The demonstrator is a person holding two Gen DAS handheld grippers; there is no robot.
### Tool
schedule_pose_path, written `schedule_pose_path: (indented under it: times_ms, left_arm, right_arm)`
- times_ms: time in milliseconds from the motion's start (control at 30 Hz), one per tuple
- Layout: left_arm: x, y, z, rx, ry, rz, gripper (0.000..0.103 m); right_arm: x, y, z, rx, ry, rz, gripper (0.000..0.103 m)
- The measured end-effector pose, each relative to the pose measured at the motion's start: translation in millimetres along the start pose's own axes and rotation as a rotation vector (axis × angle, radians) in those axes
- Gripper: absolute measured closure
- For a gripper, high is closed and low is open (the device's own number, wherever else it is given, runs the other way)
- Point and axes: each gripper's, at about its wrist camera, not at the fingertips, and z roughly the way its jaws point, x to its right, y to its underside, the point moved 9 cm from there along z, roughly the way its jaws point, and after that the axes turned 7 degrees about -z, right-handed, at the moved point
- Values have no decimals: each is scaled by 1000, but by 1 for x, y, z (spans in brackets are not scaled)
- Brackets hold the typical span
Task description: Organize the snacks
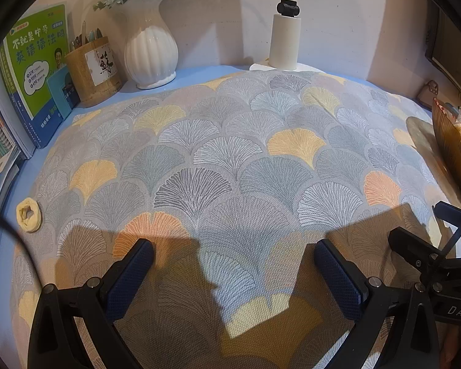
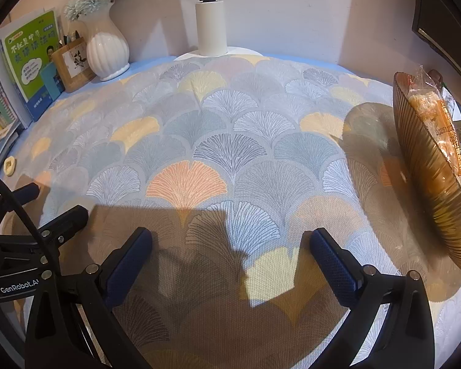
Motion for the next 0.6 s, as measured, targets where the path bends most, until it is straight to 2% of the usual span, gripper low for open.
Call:
schedule_pose_path:
  times_ms: [600]
  left_arm:
    - [0,0,0,0,0,-2,0]
  right_arm:
    - [1,0,0,2,-2,-4,0]
